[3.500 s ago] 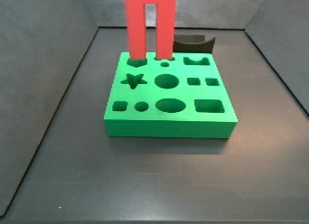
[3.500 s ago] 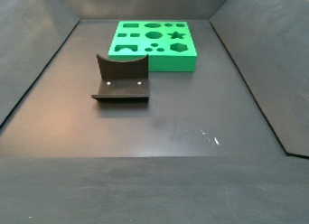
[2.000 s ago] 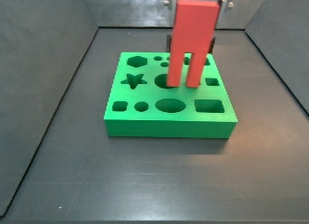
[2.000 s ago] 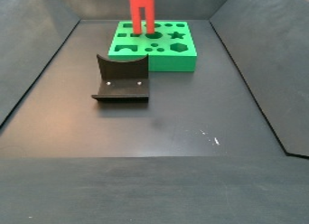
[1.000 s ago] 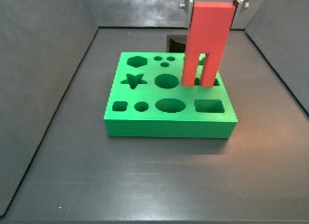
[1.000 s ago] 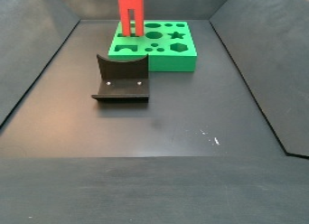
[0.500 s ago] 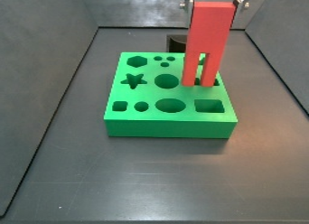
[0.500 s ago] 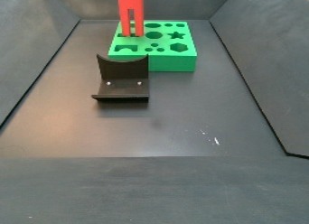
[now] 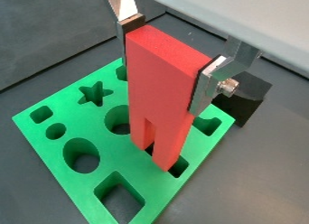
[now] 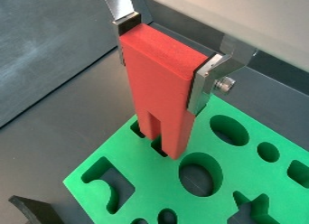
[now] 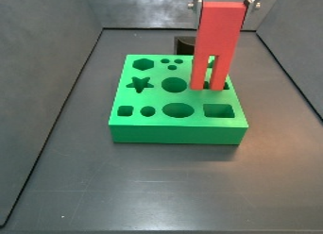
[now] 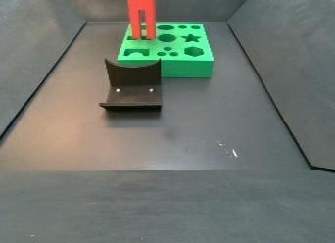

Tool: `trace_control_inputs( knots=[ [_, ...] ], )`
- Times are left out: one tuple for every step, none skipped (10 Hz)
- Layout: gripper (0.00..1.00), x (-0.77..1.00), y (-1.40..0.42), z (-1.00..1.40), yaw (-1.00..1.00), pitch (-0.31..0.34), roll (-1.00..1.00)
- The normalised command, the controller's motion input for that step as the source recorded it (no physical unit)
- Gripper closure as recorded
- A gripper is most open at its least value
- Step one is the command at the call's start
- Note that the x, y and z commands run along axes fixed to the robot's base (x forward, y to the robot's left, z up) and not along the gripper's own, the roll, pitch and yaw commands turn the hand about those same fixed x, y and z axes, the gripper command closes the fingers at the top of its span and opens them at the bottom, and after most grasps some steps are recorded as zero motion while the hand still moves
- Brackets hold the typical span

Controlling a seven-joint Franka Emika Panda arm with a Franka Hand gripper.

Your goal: Insert the double-square object.

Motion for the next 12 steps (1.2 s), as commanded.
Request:
trace_control_inputs(
  knots=[
    [1.00, 0.77, 0.00, 0.00, -0.03, 0.114, 0.00],
    [1.00, 0.15, 0.00, 0.00, -0.05, 0.006, -0.04],
    [1.00, -0.01, 0.00, 0.00, 0.00, -0.010, 0.00],
    [1.00, 0.09, -0.02, -0.09, -0.01, -0.064, 0.00],
    [1.00, 0.43, 0.00, -0.01, -0.23, -0.123, -0.13],
    [1.00, 0.41, 0.00, 0.00, -0.27, -0.241, -0.19],
    [1.00, 0.29, 0.00, -0.02, -0.18, -0.139, 0.00],
    [1.00, 0.08, 0.00, -0.08, 0.00, 0.000, 0.12],
    [1.00, 0.00, 0.00, -0.08, 0.00, 0.000, 0.09],
    [1.00, 0.00, 0.00, 0.00, 0.00, 0.000, 0.01],
    [1.00, 0.00, 0.00, 0.00, 0.00, 0.000, 0.00],
    [1.00, 0.00, 0.00, -0.08, 0.17, 0.000, 0.00]
  ],
)
